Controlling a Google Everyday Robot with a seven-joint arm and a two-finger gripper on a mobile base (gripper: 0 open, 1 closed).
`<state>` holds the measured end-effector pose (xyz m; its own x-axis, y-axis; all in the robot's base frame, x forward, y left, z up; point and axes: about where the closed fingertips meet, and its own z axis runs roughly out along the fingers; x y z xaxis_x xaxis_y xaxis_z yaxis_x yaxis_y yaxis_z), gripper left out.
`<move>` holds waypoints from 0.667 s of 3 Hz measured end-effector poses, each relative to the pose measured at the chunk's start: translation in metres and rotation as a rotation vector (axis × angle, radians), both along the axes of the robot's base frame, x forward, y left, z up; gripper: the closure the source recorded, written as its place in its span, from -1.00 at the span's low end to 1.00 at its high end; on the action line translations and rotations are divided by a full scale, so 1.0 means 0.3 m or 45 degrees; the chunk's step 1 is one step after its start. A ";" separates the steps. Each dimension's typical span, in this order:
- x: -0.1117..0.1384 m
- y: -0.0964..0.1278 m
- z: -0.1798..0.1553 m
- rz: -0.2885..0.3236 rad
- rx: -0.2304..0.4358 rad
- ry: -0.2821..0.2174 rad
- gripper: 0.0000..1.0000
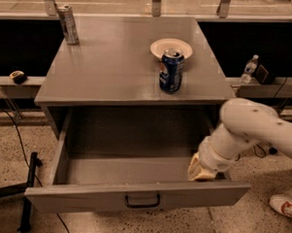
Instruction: Open top drawer
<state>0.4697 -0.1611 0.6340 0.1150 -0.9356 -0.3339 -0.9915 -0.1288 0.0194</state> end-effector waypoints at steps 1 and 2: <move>-0.048 -0.021 0.023 -0.016 0.045 -0.005 1.00; -0.078 -0.025 0.079 -0.018 0.129 -0.065 1.00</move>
Offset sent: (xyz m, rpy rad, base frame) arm -0.0415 -0.0124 0.0630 0.2403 -0.1511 -0.0209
